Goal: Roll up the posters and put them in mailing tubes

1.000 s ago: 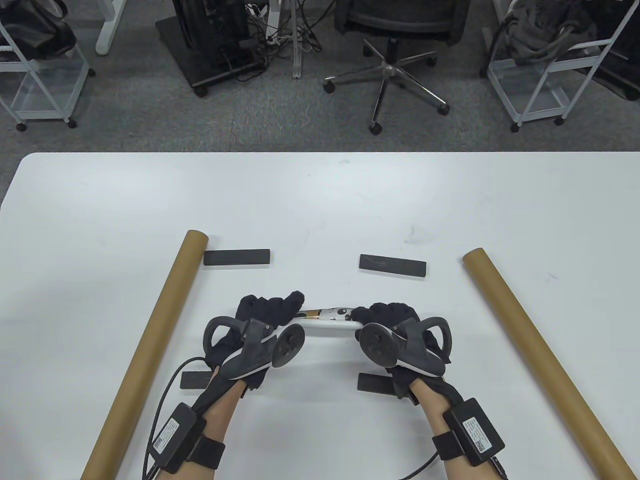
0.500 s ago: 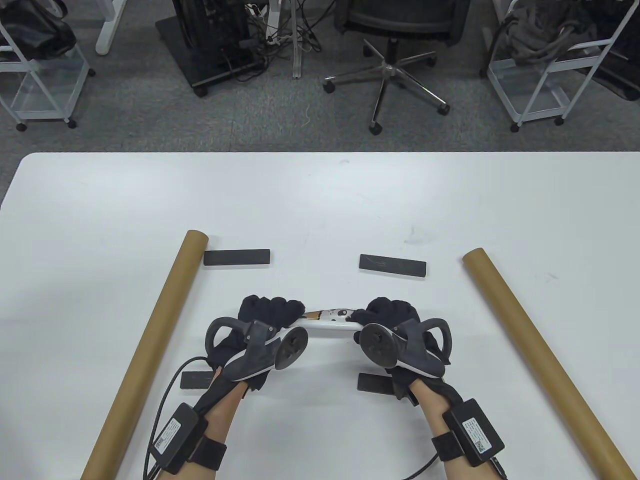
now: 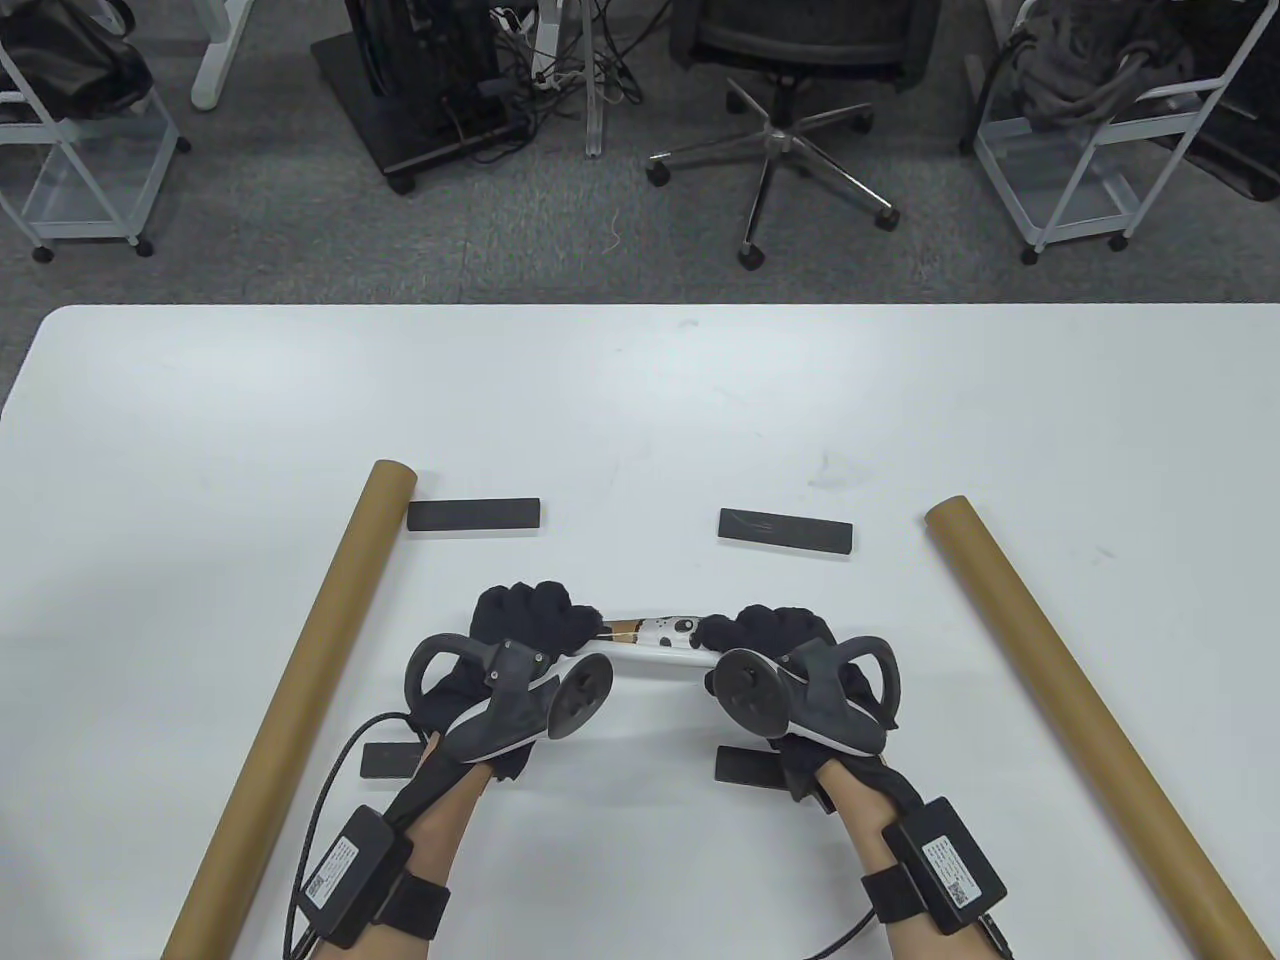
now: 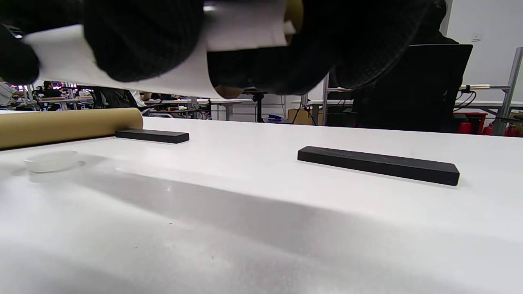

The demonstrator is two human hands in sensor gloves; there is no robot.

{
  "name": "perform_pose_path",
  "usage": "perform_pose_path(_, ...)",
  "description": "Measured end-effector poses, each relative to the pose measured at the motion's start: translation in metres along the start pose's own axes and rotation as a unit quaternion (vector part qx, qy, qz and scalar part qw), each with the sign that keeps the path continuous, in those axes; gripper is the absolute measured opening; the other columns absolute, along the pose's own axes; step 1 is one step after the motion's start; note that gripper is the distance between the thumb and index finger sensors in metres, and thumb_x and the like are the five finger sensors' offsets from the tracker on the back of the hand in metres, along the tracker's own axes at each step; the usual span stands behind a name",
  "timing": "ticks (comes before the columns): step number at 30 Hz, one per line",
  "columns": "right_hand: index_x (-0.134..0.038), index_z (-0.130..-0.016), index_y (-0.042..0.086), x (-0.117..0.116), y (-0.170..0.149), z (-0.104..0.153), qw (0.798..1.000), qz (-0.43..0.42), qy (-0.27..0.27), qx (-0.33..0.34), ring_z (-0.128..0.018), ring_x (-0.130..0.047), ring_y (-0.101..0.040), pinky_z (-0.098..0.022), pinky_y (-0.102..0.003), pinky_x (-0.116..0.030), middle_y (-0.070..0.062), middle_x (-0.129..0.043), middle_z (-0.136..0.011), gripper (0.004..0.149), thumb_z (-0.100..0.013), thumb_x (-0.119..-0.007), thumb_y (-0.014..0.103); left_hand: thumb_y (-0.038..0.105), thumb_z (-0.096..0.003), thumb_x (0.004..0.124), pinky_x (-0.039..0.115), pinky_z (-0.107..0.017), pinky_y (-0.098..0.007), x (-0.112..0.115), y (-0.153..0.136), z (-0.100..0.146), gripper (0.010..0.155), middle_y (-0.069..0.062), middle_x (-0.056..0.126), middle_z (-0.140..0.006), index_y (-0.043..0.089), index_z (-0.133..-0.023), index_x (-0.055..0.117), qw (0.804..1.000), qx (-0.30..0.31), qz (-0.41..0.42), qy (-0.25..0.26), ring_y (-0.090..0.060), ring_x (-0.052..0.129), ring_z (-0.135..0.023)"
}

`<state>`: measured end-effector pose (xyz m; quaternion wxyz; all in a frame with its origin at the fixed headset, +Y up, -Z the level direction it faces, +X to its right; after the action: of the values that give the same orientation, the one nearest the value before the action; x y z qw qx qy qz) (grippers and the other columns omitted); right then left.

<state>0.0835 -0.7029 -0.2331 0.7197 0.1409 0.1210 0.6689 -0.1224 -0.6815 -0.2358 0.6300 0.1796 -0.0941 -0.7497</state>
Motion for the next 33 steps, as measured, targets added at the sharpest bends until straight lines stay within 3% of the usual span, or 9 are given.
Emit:
perform_pose_path(6, -0.069, -0.096, 0.021, 0.0001, -0.0022, 0.0001, 1.0, -0.003, -0.001, -0.005, -0.065, -0.092, -0.032, -0.065, -0.062, -0.07, -0.002, -0.087, -0.078, 0.058, -0.041, -0.075, 0.04, 0.047, -0.0422, 0.083, 0.075, -0.077, -0.051, -0.0008, -0.0013, 0.0005, 0.056, 0.009, 0.088, -0.09, 0.037, -0.097, 0.076, 1.0, 0.001, 0.013, 0.004, -0.019, 0.096, -0.079)
perform_pose_path(11, -0.064, -0.099, 0.022, -0.001, -0.0037, 0.0003, 1.0, -0.018, 0.002, 0.001, -0.067, -0.088, -0.036, -0.066, -0.066, -0.066, -0.007, -0.084, -0.083, 0.053, -0.048, -0.062, 0.036, 0.042, -0.049, 0.07, 0.075, -0.076, -0.053, 0.0007, -0.0007, 0.0, 0.053, 0.006, 0.087, -0.094, 0.033, -0.101, 0.072, 1.0, 0.0, 0.025, -0.005, -0.023, 0.095, -0.081)
perform_pose_path(13, -0.061, -0.101, 0.018, -0.0011, -0.0056, -0.0004, 0.999, -0.036, 0.007, 0.003, -0.067, -0.086, -0.038, -0.066, -0.067, -0.064, -0.009, -0.081, -0.084, 0.054, -0.049, -0.061, 0.037, 0.041, -0.0502, 0.065, 0.075, -0.076, -0.053, 0.0014, -0.0004, -0.0002, 0.052, 0.007, 0.086, -0.094, 0.034, -0.102, 0.07, 1.0, 0.001, 0.021, -0.007, -0.022, 0.094, -0.08)
perform_pose_path(14, -0.059, -0.101, 0.018, -0.0015, -0.006, -0.0003, 0.999, -0.036, 0.011, 0.001, -0.067, -0.083, -0.037, -0.066, -0.067, -0.063, -0.01, -0.078, -0.085, 0.059, -0.047, -0.066, 0.04, 0.042, -0.0502, 0.065, 0.075, -0.076, -0.053, 0.0007, -0.0012, -0.0003, 0.052, 0.007, 0.086, -0.093, 0.035, -0.101, 0.07, 1.0, 0.0, 0.028, -0.007, -0.022, 0.094, -0.079)
perform_pose_path(20, -0.07, -0.093, 0.024, 0.0012, -0.0068, -0.0002, 1.0, -0.015, -0.015, -0.006, -0.061, -0.089, -0.032, -0.065, -0.063, -0.069, -0.004, -0.085, -0.078, 0.05, -0.045, -0.07, 0.037, 0.045, -0.0471, 0.072, 0.075, -0.076, -0.052, 0.0001, 0.0004, -0.0001, 0.052, 0.009, 0.086, -0.09, 0.038, -0.098, 0.071, 1.0, 0.002, 0.025, -0.001, -0.02, 0.094, -0.075)
perform_pose_path(28, -0.074, -0.092, 0.024, 0.0021, -0.0001, 0.0016, 1.0, 0.012, -0.025, -0.007, -0.07, -0.083, -0.036, -0.067, -0.066, -0.064, -0.01, -0.076, -0.089, 0.05, -0.044, -0.072, 0.037, 0.046, -0.0453, 0.078, 0.073, -0.078, -0.052, 0.0006, -0.0011, 0.0001, 0.049, 0.009, 0.083, -0.094, 0.041, -0.094, 0.076, 1.0, -0.003, 0.015, 0.003, -0.02, 0.09, -0.081)
perform_pose_path(31, -0.074, -0.092, 0.024, 0.0028, 0.0003, 0.0013, 1.0, 0.009, -0.017, -0.006, -0.067, -0.084, -0.034, -0.066, -0.065, -0.066, -0.007, -0.076, -0.084, 0.05, -0.043, -0.073, 0.038, 0.047, -0.0446, 0.08, 0.072, -0.078, -0.053, 0.0001, 0.0, 0.0003, 0.049, 0.004, 0.08, -0.098, 0.042, -0.093, 0.077, 1.0, -0.004, 0.0, 0.001, -0.022, 0.088, -0.083)
perform_pose_path(33, -0.074, -0.092, 0.023, 0.0026, 0.0021, 0.0016, 1.0, 0.009, -0.016, -0.001, -0.066, -0.084, -0.034, -0.066, -0.065, -0.067, -0.007, -0.077, -0.082, 0.051, -0.043, -0.074, 0.038, 0.047, -0.044, 0.081, 0.074, -0.077, -0.051, -0.0003, -0.0003, 0.0003, 0.048, 0.009, 0.082, -0.094, 0.042, -0.092, 0.079, 1.0, -0.003, -0.005, 0.003, -0.02, 0.09, -0.081)
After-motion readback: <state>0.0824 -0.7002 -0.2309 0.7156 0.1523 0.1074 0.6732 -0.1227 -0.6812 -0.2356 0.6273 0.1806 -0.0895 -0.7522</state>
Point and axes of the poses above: the tracker on the back of each hand, its own y axis roughly to the thumb side, its own z axis roughly from the fingertips to the wrist, x = y × z, the point moved 1 cm from there along -z, roughly from the wrist to the fingertips
